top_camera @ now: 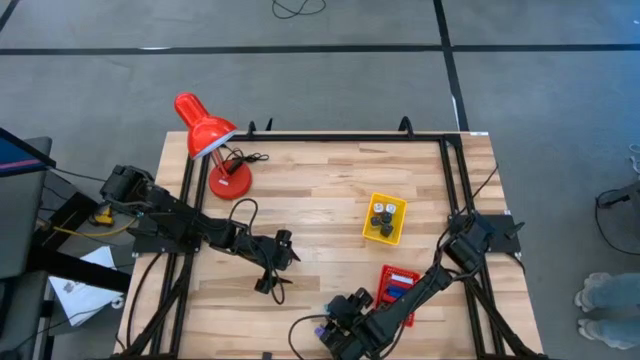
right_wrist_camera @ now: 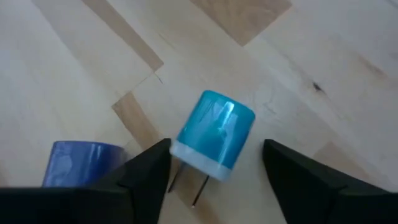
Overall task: Pick & Place Office items
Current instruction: Put the blue charger adapter into the yellow bin
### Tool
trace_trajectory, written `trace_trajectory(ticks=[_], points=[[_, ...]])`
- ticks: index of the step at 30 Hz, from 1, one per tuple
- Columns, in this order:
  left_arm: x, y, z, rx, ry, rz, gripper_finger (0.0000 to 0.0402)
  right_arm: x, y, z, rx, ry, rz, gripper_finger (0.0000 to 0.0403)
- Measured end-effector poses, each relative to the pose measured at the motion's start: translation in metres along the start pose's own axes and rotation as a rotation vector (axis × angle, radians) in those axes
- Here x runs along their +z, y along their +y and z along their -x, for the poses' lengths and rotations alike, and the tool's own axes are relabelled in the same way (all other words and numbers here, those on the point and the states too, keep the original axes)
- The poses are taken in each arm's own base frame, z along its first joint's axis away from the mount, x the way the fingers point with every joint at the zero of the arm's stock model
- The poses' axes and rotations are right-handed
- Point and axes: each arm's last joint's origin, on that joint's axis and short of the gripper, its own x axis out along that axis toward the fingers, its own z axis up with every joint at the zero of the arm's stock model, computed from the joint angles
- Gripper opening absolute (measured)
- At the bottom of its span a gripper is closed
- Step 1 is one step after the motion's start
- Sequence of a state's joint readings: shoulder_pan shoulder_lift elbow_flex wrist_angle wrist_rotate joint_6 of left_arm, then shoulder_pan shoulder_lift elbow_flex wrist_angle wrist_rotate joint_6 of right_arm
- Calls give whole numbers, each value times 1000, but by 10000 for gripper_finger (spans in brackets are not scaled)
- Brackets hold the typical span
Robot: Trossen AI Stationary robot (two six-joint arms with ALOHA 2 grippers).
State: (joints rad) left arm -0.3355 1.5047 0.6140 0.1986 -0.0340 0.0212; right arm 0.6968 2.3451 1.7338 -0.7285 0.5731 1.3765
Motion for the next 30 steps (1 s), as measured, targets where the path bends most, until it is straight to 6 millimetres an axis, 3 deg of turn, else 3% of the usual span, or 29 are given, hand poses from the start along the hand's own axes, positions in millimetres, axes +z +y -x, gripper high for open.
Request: trace_trajectory(ticks=[8,14,18,23,30], points=[[0,0,0,0,-1,0,309,-2,-2,4,-24,-31,44,119],[2,0,0,0,-18,1,309,7,-6,18,-27,-6,130,119],[13,0,1,0,-139,-8,309,28,-12,36,-28,13,197,119],[23,-9,3,51,-236,-253,309,68,-25,72,-5,12,211,119],[36,-30,11,283,-337,-536,293,107,-40,109,71,2,229,119]])
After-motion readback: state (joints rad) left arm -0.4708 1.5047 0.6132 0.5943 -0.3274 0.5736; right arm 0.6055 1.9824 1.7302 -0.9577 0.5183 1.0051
